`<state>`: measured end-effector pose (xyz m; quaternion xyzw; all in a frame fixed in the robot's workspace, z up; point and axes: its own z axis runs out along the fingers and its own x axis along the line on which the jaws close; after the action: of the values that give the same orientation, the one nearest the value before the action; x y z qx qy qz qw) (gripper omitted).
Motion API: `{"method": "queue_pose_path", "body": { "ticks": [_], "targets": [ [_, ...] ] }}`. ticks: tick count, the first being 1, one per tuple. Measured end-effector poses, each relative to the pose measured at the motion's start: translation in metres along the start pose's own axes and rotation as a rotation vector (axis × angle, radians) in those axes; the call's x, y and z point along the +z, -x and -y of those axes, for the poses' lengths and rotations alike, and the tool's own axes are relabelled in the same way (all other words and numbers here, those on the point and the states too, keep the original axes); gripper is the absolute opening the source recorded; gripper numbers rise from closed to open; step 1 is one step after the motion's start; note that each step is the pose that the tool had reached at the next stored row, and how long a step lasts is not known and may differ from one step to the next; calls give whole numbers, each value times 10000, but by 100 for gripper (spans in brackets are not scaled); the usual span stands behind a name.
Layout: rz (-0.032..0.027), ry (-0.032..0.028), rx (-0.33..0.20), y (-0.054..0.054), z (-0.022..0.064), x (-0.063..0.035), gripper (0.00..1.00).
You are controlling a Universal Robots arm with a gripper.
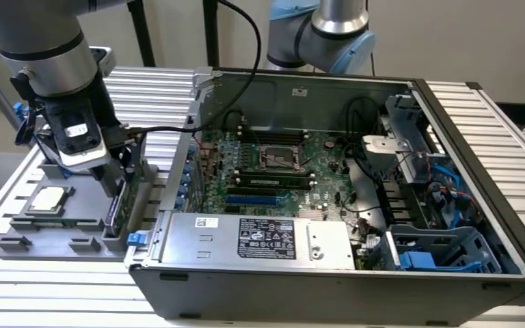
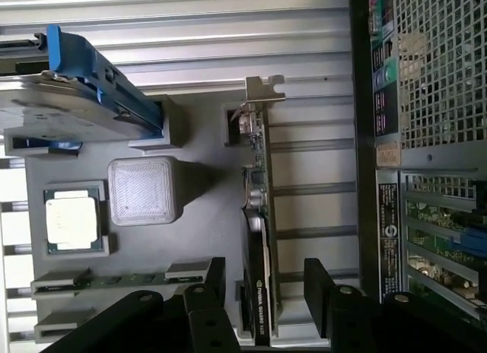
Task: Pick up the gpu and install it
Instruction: 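Pick up the gpu and move the gpu toward the slot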
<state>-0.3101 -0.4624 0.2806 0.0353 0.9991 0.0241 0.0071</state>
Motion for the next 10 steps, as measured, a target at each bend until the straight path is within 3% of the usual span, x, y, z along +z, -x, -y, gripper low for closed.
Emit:
{"method": "queue_pose_path", "body": {
  "ticks": [10],
  "targets": [
    [0, 0, -4, -5, -28, 184, 100]
  ]
}}
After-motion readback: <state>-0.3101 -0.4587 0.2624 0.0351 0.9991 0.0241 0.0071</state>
